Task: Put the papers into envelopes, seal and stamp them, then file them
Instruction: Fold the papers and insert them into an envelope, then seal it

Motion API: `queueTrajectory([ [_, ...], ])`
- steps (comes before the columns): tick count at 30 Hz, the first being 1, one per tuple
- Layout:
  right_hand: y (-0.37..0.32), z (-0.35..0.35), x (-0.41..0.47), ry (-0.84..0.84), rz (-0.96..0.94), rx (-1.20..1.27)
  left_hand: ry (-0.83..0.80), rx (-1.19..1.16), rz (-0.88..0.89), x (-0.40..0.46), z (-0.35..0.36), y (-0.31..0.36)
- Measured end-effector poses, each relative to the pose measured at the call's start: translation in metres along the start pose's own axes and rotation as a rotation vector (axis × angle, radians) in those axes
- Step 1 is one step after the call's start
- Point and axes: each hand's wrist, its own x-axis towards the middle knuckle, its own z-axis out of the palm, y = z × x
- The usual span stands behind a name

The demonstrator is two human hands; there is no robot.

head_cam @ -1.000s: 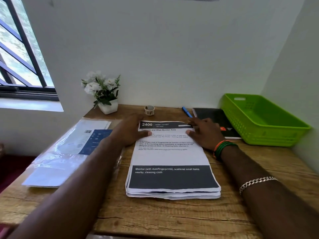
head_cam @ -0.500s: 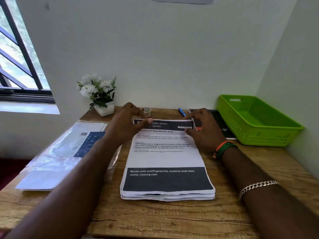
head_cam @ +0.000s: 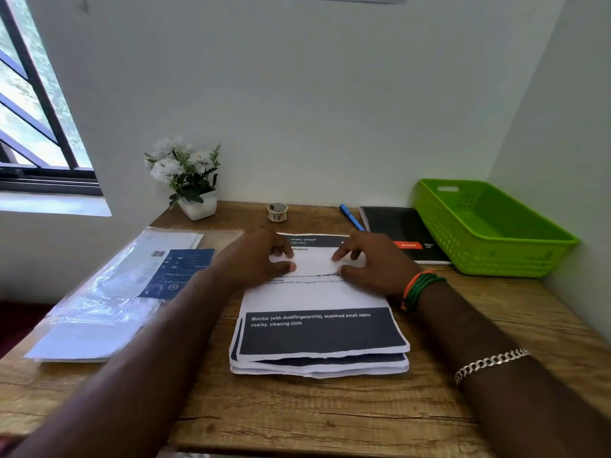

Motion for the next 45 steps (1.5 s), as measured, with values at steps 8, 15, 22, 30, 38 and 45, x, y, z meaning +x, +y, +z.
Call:
queueTrajectory([
  [8, -0.018, 0.018, 0.008, -0.139, -0.055, -0.202, 0.007, 0.104, 0.013, -0.001, 0.012, 0.02],
  [15, -0.02, 0.021, 0.008, -0.078, 0.033, -0.155, -0.017, 0.188, 0.095, 0.006, 0.025, 0.04],
  [22, -0.02, 0.02, 0.005, -0.058, 0.038, -0.114, 0.132, 0.24, -0.241, 0.003, 0.0, 0.012],
  [30, -0.031, 0.021, 0.005, -0.019, 0.038, -0.178, 0.038, 0.21, -0.033, 0.003, 0.021, 0.048],
  [38, -0.014, 0.003, 0.002, 0.123, 0.244, -0.386, 0.077, 0.14, -0.111, 0.003, 0.017, 0.035],
  [45, 0.0, 0.0, 0.002, 0.185, 0.194, -0.411, 0.084, 0.094, -0.121, 0.003, 0.016, 0.033],
])
